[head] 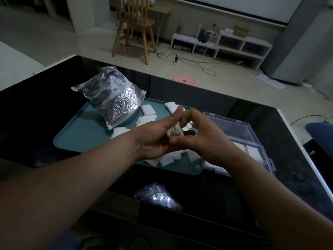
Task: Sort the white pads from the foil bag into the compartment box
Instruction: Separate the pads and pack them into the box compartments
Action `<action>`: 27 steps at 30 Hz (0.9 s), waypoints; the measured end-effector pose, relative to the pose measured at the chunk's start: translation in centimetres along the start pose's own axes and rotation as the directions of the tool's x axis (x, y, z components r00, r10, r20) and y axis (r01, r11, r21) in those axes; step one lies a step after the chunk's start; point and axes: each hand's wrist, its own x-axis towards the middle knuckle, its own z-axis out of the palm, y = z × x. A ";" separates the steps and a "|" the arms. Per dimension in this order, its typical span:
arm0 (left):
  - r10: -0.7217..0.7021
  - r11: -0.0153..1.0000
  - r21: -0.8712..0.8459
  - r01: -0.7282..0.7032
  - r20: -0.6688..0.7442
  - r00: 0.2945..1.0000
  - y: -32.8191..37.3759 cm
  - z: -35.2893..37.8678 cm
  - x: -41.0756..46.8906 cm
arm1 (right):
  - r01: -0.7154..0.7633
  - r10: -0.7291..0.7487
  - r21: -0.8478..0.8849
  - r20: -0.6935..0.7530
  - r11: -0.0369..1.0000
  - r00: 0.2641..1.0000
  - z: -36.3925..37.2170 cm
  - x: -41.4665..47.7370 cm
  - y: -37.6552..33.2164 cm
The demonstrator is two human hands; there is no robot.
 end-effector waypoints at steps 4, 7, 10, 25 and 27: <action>-0.018 1.000 0.020 0.017 0.013 1.000 -0.5 0.0 0.5 | -0.043 0.040 0.067 0.047 0.997 0.998 0.2 -0.3 0.2; -0.032 0.999 -0.017 0.032 0.019 0.999 -0.8 0.3 0.7 | -0.035 0.034 0.060 0.020 0.998 0.999 -0.1 -0.7 0.1; -0.060 0.997 -0.039 0.061 0.016 0.998 -1.0 0.7 0.9 | -0.063 0.061 0.093 0.019 0.994 0.998 0.0 -1.1 0.4; -0.091 0.996 -0.018 0.090 -0.080 0.993 -1.3 2.0 0.4 | -0.010 0.007 -0.085 -0.039 0.996 0.999 1.3 -0.9 1.5; -0.106 0.994 -0.022 0.104 -0.088 0.990 -1.3 2.0 0.5 | 0.003 -0.011 -0.124 -0.059 0.992 0.998 1.5 -0.8 1.7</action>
